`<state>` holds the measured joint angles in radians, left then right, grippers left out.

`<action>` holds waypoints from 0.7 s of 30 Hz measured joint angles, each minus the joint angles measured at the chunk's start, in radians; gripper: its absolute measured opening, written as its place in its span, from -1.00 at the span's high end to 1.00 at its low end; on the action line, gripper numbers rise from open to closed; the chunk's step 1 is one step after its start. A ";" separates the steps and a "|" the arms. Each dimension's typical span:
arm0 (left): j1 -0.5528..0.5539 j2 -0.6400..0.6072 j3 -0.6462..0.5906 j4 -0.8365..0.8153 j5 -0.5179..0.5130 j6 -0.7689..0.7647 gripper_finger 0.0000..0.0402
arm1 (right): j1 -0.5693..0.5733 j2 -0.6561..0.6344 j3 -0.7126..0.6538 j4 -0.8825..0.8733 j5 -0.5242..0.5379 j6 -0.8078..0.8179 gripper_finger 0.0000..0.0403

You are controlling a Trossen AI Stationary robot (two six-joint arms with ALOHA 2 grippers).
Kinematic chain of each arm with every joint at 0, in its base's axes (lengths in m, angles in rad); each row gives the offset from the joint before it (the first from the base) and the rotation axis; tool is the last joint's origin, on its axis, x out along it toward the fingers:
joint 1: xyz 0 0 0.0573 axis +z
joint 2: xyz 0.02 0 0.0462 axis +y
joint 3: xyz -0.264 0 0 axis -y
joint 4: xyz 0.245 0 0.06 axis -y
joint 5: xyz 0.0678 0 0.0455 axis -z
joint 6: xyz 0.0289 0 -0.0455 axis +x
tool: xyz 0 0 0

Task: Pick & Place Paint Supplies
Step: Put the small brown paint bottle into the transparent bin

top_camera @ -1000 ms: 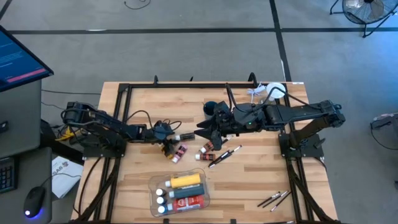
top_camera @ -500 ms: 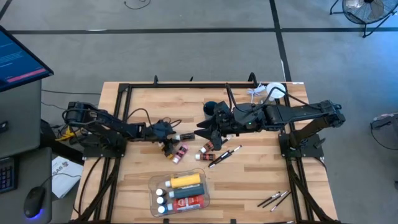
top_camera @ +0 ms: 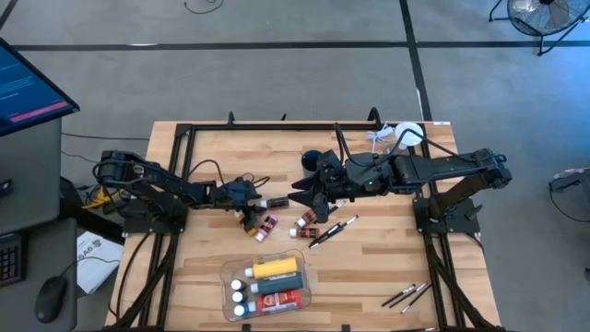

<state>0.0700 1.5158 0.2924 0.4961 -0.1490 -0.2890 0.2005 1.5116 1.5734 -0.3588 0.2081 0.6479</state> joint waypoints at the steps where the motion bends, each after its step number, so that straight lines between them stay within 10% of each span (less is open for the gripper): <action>1: 0.000 0.000 0.000 0.000 0.000 0.000 0.07 | 0.000 0.000 0.000 0.000 0.000 0.000 0.06; 21: 0.000 0.048 0.004 0.038 0.046 -0.038 0.79 | 0.000 0.000 0.000 0.000 0.003 0.000 0.04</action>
<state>0.0704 1.5635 0.2962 0.5339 -0.1030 -0.3274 0.2003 1.5116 1.5734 -0.3588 0.2108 0.6478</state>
